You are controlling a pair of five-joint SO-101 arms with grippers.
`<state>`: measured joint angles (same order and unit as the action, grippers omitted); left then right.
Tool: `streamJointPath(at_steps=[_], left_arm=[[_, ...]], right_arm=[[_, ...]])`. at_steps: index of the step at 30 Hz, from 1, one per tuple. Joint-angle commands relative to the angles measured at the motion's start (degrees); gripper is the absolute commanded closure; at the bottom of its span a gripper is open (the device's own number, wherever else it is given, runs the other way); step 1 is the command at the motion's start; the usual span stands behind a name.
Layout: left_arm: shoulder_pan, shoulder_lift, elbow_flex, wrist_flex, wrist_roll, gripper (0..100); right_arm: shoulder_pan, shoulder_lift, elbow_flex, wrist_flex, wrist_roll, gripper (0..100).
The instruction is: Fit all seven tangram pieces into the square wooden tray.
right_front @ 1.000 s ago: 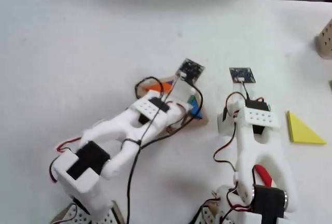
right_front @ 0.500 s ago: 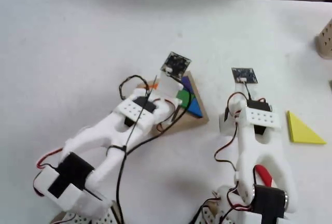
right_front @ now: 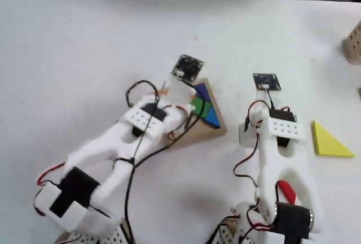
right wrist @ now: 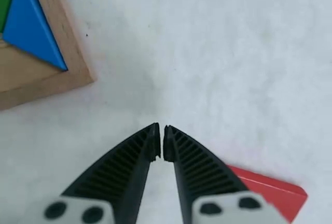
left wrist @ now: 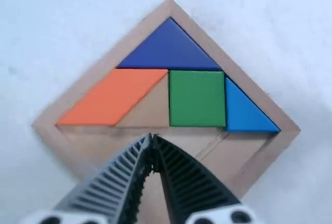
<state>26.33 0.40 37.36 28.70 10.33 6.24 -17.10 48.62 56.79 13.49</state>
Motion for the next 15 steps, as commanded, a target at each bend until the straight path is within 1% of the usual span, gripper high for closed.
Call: streamJointPath(at_steps=[1, 5, 10, 12, 15], left_arm=[[-2.86, -7.08, 0.62, -0.70, 1.32, 98], [-3.03, -10.42, 4.13, -1.23, 1.32, 98], [-3.91, -11.38, 5.01, -1.32, 1.32, 97], [-4.97, -11.38, 5.01, -1.32, 1.32, 95], [-6.90, -11.38, 5.01, -1.32, 1.49, 85]], right_arm=[[0.31, -3.91, -0.44, -0.48, 0.18, 98.1], [0.22, -7.52, 2.11, -1.63, 0.18, 98.1], [0.22, -12.09, 5.01, -2.77, 0.18, 98.1], [0.22, -13.23, 5.36, -2.77, 0.18, 98.1], [-0.57, -14.46, 5.45, -2.77, 0.18, 98.1]])
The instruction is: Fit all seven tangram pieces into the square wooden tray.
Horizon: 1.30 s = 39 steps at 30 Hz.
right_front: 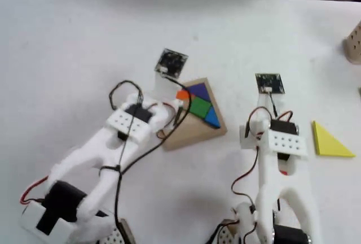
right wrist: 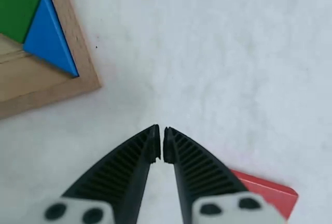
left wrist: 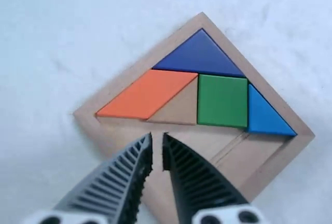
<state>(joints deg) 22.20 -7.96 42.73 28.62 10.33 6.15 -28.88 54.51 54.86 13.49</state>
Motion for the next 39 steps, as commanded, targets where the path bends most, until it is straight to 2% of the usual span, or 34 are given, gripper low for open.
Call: streamJointPath(at_steps=[1, 3, 6, 9, 14, 17, 27, 31, 39], left_arm=[[-3.12, -3.03, -0.26, -1.14, 1.58, 81], [-3.21, -2.95, -0.26, -0.79, 1.58, 76], [-2.86, -3.30, 1.41, -0.70, 1.67, 75], [-3.03, -3.30, 2.02, -1.05, 1.67, 81], [-3.21, -3.03, 2.37, -5.10, 1.32, 99], [-3.30, -2.95, 2.55, -5.54, 1.32, 96], [-3.38, -2.86, 3.16, -6.07, 1.32, 98], [-5.41, -2.86, 3.69, -6.77, 1.32, 97], [-8.66, -2.86, 3.78, -9.32, 1.32, 97]], right_arm=[[-1.01, -2.59, -0.44, -0.66, 0.18, 98.1], [-1.27, -2.51, -0.35, -0.40, 0.18, 98.1], [-0.48, -2.68, -0.35, -0.40, 0.18, 98.1], [-0.48, -2.95, 0.18, -0.66, 0.18, 98.1], [-0.48, -2.95, 0.62, -0.75, 0.18, 98.1], [0.13, -2.95, 0.62, -0.75, 0.18, 98.1], [10.42, -2.95, -1.14, -2.07, 0.53, 98.1], [16.13, -2.77, -2.81, -1.01, 0.88, 97.8], [25.01, -2.42, -6.68, 9.80, 19.52, 82.5]])
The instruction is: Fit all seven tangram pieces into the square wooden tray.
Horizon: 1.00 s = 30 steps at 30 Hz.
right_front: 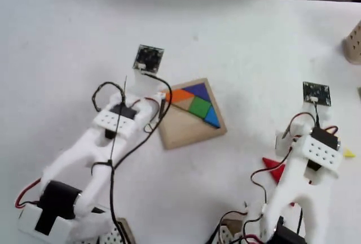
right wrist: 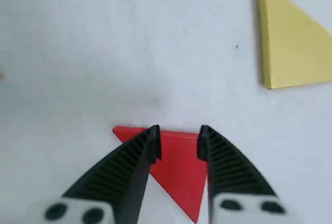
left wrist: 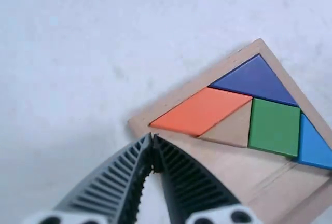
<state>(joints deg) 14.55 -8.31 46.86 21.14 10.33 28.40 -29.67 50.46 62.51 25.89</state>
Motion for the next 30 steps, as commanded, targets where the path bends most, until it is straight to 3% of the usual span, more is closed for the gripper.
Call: streamJointPath(at_steps=[1, 8, 14, 17, 23, 30], left_arm=[[-1.01, -2.51, -0.35, -1.85, 1.32, 97], [-0.92, 1.10, -1.67, -1.85, 1.32, 97], [-0.92, 5.05, -4.31, -1.58, 1.32, 97], [-0.92, 5.14, -4.31, -1.58, 1.32, 97], [-0.92, 5.14, -4.31, -1.76, 1.32, 97], [-0.92, 5.14, -4.31, -1.76, 1.32, 97]], right_arm=[[3.65, -1.54, -2.11, 2.33, 9.32, 82.6], [5.32, -1.63, 3.43, 2.15, 17.14, 82.2], [5.32, -1.63, 4.31, 4.44, 28.13, 82.2], [6.20, -1.63, 4.40, 3.91, 30.33, 81.6], [8.40, -1.54, 4.57, 3.74, 34.37, 67.3], [5.32, -1.54, 10.90, -1.10, 35.60, 66.5]])
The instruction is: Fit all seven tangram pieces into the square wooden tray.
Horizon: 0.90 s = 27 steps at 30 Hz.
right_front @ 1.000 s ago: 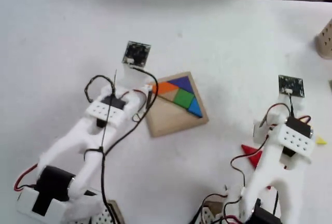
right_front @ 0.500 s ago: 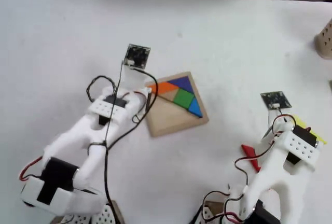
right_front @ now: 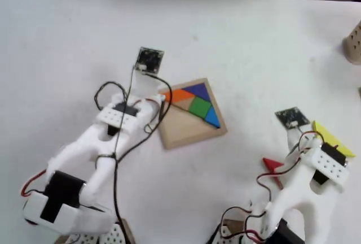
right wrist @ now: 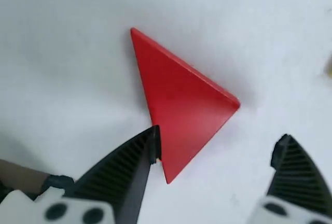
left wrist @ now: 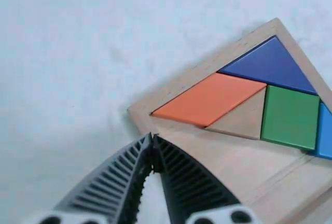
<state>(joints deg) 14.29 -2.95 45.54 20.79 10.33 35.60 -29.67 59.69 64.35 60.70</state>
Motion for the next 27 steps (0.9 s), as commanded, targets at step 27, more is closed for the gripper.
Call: streamJointPath(at_steps=[27], left_arm=[[-0.66, -0.22, -2.99, -1.49, 1.23, 97]], right_arm=[[-6.99, -1.45, 4.92, -8.13, -10.73, 66.5]])
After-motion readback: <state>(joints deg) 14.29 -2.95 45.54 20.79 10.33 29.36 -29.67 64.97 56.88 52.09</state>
